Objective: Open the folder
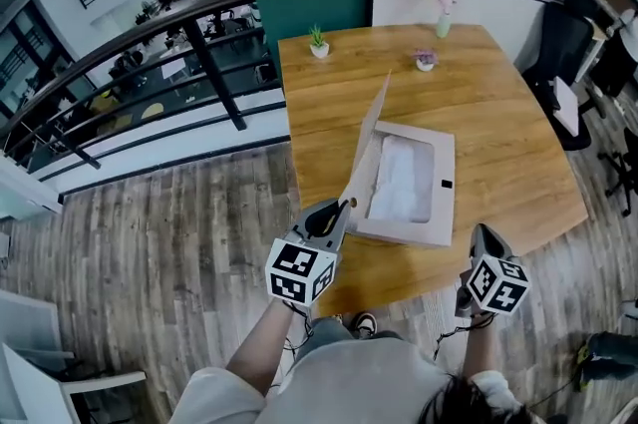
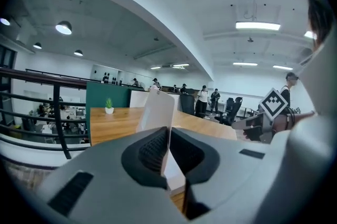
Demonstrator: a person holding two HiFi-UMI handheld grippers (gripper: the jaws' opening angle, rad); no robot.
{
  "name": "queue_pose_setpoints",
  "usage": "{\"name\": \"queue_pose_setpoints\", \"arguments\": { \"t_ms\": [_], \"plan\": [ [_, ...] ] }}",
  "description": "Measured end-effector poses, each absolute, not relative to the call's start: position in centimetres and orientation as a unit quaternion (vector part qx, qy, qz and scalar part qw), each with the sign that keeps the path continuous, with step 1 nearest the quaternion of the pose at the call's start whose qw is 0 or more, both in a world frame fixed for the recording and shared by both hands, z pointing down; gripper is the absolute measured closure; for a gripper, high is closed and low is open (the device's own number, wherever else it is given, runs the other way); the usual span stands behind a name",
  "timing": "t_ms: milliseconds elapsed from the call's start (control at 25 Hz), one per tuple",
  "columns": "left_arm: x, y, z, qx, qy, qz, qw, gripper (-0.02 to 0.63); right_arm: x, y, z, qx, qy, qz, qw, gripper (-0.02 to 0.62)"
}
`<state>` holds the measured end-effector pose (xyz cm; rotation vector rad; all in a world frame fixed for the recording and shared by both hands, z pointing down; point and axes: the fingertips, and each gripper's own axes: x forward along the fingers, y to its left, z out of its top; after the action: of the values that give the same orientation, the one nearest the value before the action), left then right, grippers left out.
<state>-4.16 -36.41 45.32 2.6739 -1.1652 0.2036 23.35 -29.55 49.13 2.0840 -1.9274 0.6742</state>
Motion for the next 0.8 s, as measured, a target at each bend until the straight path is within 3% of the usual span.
{"name": "queue_pose_setpoints", "arguments": {
  "t_ms": [800],
  "plan": [
    [-15.5,-37.7,49.3,0.811,-0.551,0.031,0.197,0.600,18.8,-31.2,49.9,0.680,-0.683,0.221,0.146,0.594]
  ]
}}
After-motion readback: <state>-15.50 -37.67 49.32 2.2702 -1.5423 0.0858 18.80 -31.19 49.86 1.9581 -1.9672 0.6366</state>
